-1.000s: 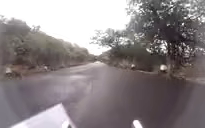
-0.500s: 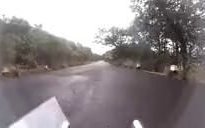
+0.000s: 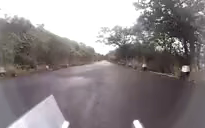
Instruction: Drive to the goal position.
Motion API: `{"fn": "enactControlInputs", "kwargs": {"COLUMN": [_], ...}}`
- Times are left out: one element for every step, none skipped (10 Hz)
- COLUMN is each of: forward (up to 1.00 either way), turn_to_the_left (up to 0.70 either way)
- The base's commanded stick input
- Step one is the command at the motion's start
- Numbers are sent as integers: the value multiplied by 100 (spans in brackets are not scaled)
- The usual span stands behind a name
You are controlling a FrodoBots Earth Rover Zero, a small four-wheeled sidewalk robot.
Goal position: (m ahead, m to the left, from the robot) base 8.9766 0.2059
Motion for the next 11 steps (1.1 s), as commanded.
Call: {"fn": "enactControlInputs", "kwargs": {"forward": [100, 100, 100, 100, 100, 100, 100, 100, 100, 100, 100], "turn_to_the_left": [0, 0, 0, 0, 0, 0, 0, 0, 0, 0, 0]}}
